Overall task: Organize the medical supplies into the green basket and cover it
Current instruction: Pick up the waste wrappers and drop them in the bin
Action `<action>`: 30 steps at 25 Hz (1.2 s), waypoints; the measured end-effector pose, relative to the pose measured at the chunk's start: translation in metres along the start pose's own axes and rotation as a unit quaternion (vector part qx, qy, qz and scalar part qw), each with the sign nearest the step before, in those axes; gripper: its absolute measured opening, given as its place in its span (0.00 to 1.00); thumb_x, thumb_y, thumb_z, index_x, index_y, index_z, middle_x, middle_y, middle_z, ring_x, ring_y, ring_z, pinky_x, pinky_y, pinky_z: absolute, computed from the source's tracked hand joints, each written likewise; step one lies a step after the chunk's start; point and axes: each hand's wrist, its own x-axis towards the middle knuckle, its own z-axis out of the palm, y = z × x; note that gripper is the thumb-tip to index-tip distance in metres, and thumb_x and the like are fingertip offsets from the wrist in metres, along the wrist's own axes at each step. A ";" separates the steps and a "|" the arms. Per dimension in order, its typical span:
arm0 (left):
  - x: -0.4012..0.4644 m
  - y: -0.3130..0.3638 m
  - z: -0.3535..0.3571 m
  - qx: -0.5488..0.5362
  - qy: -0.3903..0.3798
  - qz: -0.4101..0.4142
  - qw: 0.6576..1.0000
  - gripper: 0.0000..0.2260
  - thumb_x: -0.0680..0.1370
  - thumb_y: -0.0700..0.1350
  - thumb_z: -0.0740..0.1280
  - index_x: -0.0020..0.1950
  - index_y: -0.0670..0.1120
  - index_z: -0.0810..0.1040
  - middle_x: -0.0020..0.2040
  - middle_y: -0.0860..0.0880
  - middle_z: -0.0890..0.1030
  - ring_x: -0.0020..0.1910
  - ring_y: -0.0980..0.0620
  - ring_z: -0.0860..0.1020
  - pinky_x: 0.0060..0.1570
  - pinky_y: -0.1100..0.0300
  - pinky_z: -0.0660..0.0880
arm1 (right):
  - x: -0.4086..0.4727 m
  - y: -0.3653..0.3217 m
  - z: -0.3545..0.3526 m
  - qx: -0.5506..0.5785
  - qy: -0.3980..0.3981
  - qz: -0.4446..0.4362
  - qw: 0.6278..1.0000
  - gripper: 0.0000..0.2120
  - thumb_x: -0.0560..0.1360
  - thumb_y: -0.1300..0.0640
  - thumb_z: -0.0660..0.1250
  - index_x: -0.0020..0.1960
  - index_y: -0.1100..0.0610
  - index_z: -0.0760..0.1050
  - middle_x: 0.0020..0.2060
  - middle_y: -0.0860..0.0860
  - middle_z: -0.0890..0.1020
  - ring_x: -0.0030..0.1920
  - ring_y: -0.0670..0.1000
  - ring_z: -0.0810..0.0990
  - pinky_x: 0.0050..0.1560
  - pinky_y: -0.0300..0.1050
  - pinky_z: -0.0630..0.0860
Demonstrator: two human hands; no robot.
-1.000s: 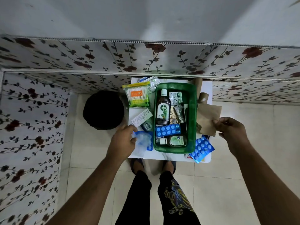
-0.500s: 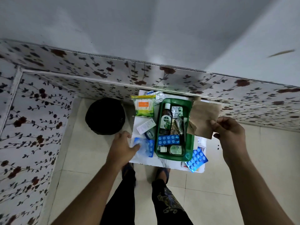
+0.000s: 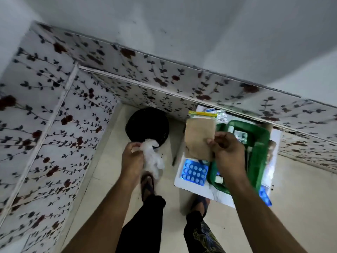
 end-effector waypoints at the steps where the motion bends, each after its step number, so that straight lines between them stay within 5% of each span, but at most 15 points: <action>1: 0.016 0.005 -0.011 0.004 0.014 0.014 1.000 0.12 0.74 0.33 0.61 0.48 0.48 0.79 0.43 0.44 0.82 0.40 0.47 0.80 0.35 0.58 0.77 | 0.003 0.007 0.029 -0.039 -0.009 -0.007 0.999 0.05 0.74 0.63 0.72 0.48 0.55 0.78 0.39 0.51 0.84 0.37 0.48 0.83 0.36 0.46 0.80; 5: 0.105 -0.005 -0.032 0.058 0.061 0.048 0.995 0.09 0.77 0.35 0.64 0.48 0.48 0.80 0.44 0.46 0.83 0.41 0.48 0.80 0.42 0.58 0.80 | 0.026 0.057 0.134 -0.168 0.014 -0.039 0.985 0.07 0.74 0.61 0.68 0.52 0.55 0.79 0.41 0.53 0.84 0.42 0.56 0.82 0.44 0.53 0.79; 8: 0.214 -0.028 -0.024 0.162 0.070 0.079 0.981 0.07 0.78 0.41 0.64 0.43 0.48 0.80 0.37 0.50 0.81 0.35 0.52 0.77 0.34 0.65 0.75 | 0.077 0.121 0.216 -0.183 0.052 -0.026 0.981 0.07 0.74 0.63 0.65 0.48 0.52 0.75 0.40 0.52 0.83 0.41 0.57 0.81 0.38 0.44 0.75; 11: 0.303 -0.059 -0.004 0.250 0.041 0.091 0.963 0.08 0.77 0.42 0.64 0.44 0.40 0.82 0.42 0.40 0.83 0.44 0.40 0.81 0.43 0.57 0.78 | 0.127 0.181 0.275 -0.209 0.094 0.028 0.973 0.10 0.75 0.64 0.62 0.53 0.56 0.77 0.41 0.49 0.77 0.41 0.51 0.76 0.29 0.33 0.64; 17: 0.400 -0.096 0.037 0.420 -0.079 0.096 0.899 0.13 0.78 0.45 0.65 0.54 0.37 0.82 0.54 0.37 0.83 0.53 0.38 0.81 0.42 0.58 0.69 | 0.189 0.247 0.319 -0.256 0.117 0.110 0.953 0.05 0.71 0.55 0.64 0.45 0.48 0.70 0.31 0.42 0.69 0.32 0.49 0.68 0.35 0.42 0.67; 20: 0.414 -0.103 0.035 0.398 -0.106 0.093 0.906 0.12 0.75 0.44 0.66 0.47 0.34 0.79 0.46 0.37 0.84 0.49 0.37 0.81 0.45 0.53 0.75 | 0.199 0.264 0.324 -0.288 0.109 0.123 0.944 0.18 0.59 0.52 0.60 0.49 0.52 0.75 0.32 0.46 0.71 0.35 0.53 0.70 0.39 0.44 0.67; 22: 0.411 -0.100 0.025 0.338 -0.132 0.081 0.928 0.04 0.74 0.42 0.66 0.42 0.46 0.81 0.43 0.38 0.84 0.48 0.36 0.82 0.49 0.46 0.77 | 0.205 0.270 0.328 -0.292 0.078 0.118 0.946 0.24 0.57 0.52 0.59 0.52 0.55 0.77 0.35 0.48 0.73 0.38 0.54 0.71 0.40 0.43 0.67; 24: 0.409 -0.096 0.012 0.293 -0.134 0.076 0.944 0.08 0.72 0.44 0.65 0.45 0.49 0.83 0.46 0.41 0.85 0.50 0.39 0.83 0.55 0.47 0.79 | 0.215 0.275 0.336 -0.278 0.041 0.120 0.952 0.20 0.62 0.53 0.64 0.53 0.56 0.77 0.36 0.48 0.76 0.41 0.56 0.75 0.41 0.42 0.67; 27: 0.404 -0.090 -0.006 0.274 -0.125 0.098 0.949 0.06 0.68 0.47 0.63 0.39 0.54 0.80 0.42 0.48 0.86 0.46 0.45 0.84 0.54 0.49 0.80 | 0.229 0.281 0.350 -0.267 0.026 0.140 0.953 0.19 0.73 0.55 0.66 0.63 0.58 0.73 0.50 0.57 0.83 0.54 0.61 0.80 0.46 0.42 0.68; 30: 0.392 -0.087 -0.016 0.255 -0.115 0.080 0.957 0.06 0.67 0.47 0.63 0.38 0.54 0.80 0.40 0.49 0.85 0.45 0.44 0.84 0.54 0.47 0.80 | 0.211 0.271 0.346 -0.257 0.033 0.123 0.958 0.20 0.75 0.54 0.65 0.66 0.56 0.72 0.48 0.53 0.83 0.55 0.59 0.80 0.46 0.42 0.69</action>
